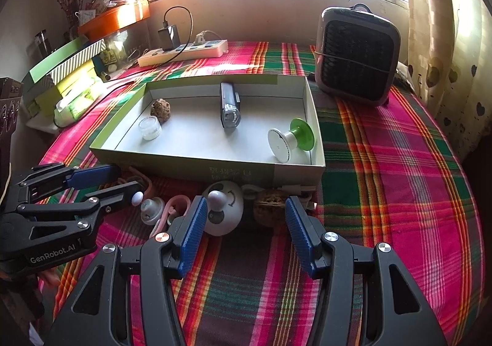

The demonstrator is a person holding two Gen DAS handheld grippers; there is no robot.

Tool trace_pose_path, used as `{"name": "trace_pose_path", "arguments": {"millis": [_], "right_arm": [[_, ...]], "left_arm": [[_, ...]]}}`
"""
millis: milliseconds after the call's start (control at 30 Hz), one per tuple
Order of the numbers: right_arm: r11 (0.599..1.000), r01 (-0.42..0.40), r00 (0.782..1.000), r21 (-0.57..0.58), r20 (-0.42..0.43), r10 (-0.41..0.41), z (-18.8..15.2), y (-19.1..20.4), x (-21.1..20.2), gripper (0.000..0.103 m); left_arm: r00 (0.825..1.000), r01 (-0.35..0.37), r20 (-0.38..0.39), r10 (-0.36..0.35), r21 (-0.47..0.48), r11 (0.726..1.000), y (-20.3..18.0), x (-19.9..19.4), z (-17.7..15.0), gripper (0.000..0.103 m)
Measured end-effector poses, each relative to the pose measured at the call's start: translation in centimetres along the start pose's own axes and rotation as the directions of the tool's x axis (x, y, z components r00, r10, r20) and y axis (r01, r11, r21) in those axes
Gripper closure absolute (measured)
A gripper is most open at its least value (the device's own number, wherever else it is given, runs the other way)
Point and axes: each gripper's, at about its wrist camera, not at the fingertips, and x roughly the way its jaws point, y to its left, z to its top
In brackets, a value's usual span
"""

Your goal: Organize objects

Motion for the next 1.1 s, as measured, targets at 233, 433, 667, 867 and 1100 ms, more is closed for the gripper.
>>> {"name": "trace_pose_path", "arguments": {"millis": [233, 433, 667, 867, 1100], "right_arm": [[1.000, -0.005, 1.000, -0.001, 0.001, 0.005, 0.1, -0.2, 0.0, 0.049], [1.000, -0.010, 1.000, 0.000, 0.002, 0.010, 0.0, -0.2, 0.0, 0.049], [1.000, -0.014, 1.000, 0.010, 0.002, 0.014, -0.1, -0.1, -0.2, 0.049], [0.999, -0.032, 0.999, 0.016, 0.017, 0.031, -0.9, 0.4, -1.3, 0.049], [0.993, -0.115, 0.993, -0.030, 0.004, 0.115, -1.1, 2.8, -1.4, 0.049]], "left_arm": [[1.000, -0.004, -0.012, 0.004, 0.007, 1.000, -0.2, 0.0, 0.1, 0.061], [0.997, -0.044, -0.056, 0.045, 0.016, 0.999, 0.4, 0.4, -1.1, 0.061], [0.997, -0.063, -0.043, 0.063, -0.013, 0.998, 1.5, -0.3, -1.3, 0.061], [0.998, -0.060, -0.038, 0.059, -0.031, 0.998, 2.3, -0.3, -1.5, 0.061], [0.998, -0.053, -0.028, 0.052, -0.028, 0.998, 2.6, -0.4, -1.6, 0.061]]}}
